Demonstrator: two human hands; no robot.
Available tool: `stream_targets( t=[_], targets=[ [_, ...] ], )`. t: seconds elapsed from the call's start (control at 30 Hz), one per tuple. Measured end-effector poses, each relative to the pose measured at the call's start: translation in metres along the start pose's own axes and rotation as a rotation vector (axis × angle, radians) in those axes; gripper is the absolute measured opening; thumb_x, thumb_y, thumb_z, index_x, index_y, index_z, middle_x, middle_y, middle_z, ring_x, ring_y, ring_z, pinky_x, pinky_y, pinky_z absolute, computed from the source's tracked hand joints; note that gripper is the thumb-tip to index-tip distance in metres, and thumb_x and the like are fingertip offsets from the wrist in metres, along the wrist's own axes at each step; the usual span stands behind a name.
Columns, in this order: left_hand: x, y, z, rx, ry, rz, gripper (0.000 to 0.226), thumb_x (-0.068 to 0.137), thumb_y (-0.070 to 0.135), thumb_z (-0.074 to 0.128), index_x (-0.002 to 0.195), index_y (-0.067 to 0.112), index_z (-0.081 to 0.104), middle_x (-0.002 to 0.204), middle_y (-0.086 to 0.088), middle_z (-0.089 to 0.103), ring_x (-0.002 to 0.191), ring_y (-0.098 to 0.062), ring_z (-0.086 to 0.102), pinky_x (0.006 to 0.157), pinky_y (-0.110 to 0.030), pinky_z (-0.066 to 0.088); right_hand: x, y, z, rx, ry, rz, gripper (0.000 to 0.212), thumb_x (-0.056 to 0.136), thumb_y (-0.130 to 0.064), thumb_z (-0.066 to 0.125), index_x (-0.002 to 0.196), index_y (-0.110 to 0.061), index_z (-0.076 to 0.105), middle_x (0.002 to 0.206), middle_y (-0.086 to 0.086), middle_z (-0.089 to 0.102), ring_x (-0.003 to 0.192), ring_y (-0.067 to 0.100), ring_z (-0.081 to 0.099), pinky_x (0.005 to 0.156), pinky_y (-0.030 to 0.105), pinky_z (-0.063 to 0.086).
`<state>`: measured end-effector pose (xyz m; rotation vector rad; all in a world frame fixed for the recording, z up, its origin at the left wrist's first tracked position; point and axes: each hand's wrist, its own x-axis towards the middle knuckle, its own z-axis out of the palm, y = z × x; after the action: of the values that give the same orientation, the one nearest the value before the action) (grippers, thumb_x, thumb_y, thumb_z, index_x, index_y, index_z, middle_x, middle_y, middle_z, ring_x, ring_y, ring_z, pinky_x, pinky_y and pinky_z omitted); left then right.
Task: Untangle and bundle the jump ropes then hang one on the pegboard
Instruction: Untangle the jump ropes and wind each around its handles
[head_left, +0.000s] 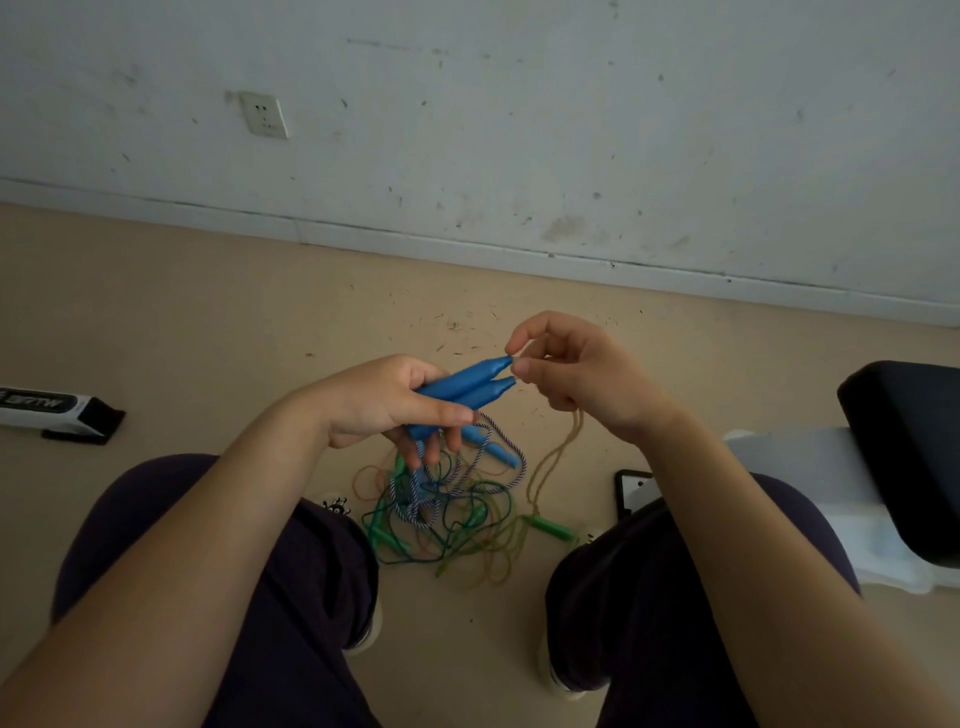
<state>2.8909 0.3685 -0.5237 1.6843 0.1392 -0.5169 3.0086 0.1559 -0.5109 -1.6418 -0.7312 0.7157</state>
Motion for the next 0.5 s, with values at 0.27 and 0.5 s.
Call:
stream_targets(
  t=[0.27,0.5],
  targets=[
    [0.0002,0.0004,0.0025,-0.006,0.006,0.021,0.038,0.080,0.033,0.074,0.108,0.008,0.068,0.089,-0.011,0.075,0.069,-0.020,0.069,0.056,-0.027,0.057,-0.0004,0.0013,-0.0026,-0.098,0.044,0.018,0.010,0.091,-0.009,0.067,0.094,-0.018,0.071,0.069,-0.008,0.059,0.057,0.003,0.044,0.052,0.020,0.037],
    [0.0027,0.0003,0.0017,-0.039,0.037,0.056,0.041,0.084,0.035,0.070,0.111,0.003,0.066,0.078,-0.005,0.070,0.057,-0.014,0.061,0.046,-0.023,0.049,0.0020,0.0047,-0.0029,-0.033,0.052,-0.012,0.009,0.090,-0.015,0.070,0.098,-0.018,0.072,0.077,0.000,0.064,0.053,0.008,0.042,0.048,0.019,0.037]
  ],
)
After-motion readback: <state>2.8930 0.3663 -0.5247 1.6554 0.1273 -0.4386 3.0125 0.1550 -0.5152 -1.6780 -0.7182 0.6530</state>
